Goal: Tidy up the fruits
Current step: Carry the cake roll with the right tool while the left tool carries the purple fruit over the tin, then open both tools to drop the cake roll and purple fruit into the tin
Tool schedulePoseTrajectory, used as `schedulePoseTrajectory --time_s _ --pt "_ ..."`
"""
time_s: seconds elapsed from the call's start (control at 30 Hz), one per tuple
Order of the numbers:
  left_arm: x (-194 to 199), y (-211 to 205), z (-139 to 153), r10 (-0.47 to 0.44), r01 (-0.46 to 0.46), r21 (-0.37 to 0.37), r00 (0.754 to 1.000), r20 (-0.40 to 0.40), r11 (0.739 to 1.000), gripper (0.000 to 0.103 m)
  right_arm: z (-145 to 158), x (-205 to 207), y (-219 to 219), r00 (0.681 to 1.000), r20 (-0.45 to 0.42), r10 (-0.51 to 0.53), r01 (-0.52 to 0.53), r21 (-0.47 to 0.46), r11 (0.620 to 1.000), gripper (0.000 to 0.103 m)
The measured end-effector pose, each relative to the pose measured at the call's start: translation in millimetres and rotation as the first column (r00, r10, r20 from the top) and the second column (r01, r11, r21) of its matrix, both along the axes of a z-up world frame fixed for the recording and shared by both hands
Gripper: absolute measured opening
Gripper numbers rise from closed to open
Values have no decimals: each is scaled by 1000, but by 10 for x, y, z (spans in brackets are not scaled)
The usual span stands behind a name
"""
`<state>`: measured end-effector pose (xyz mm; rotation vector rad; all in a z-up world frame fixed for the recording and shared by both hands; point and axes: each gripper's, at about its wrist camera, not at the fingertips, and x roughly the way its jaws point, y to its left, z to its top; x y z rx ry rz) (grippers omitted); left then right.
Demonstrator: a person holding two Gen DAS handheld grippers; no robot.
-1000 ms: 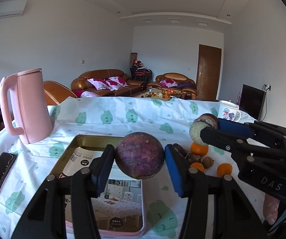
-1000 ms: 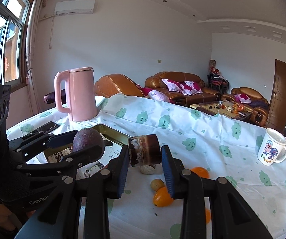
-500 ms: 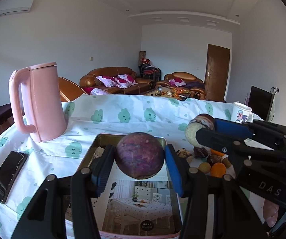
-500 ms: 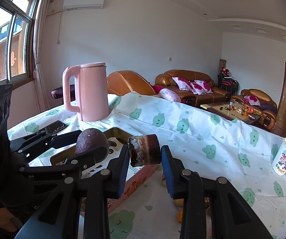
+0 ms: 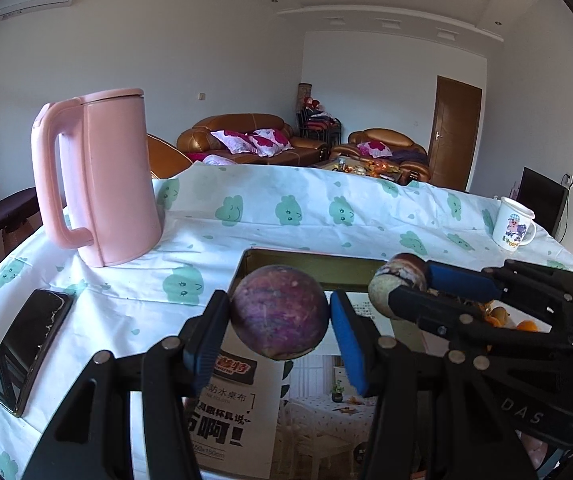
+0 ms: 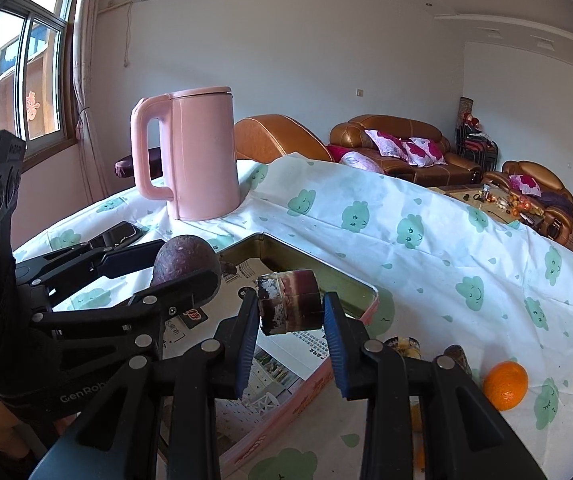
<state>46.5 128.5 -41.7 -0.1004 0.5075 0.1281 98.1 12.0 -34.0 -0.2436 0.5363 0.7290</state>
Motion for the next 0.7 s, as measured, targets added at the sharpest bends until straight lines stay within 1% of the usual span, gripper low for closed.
schedulePoseTrajectory --time_s 0.4,0.6,0.63,0.67,0.7 --pt "70 76 -99 11 -11 1 999 -50 1000 53 -179 80 110 999 -49 17 -19 -49 999 34" --pt "108 93 -123 14 -14 6 997 -73 1000 54 -247 151 128 995 -99 26 -32 -57 998 35" --pt "103 102 -121 19 -18 5 997 -72 1000 54 -266 158 142 994 -105 26 -33 -65 997 37" --pt "93 100 -115 16 -16 6 998 -67 1000 54 -273 146 157 994 -101 34 -41 -67 997 44" --pt "72 92 -103 15 -14 12 998 -53 1000 57 -272 119 170 995 -94 42 -48 -66 997 50"
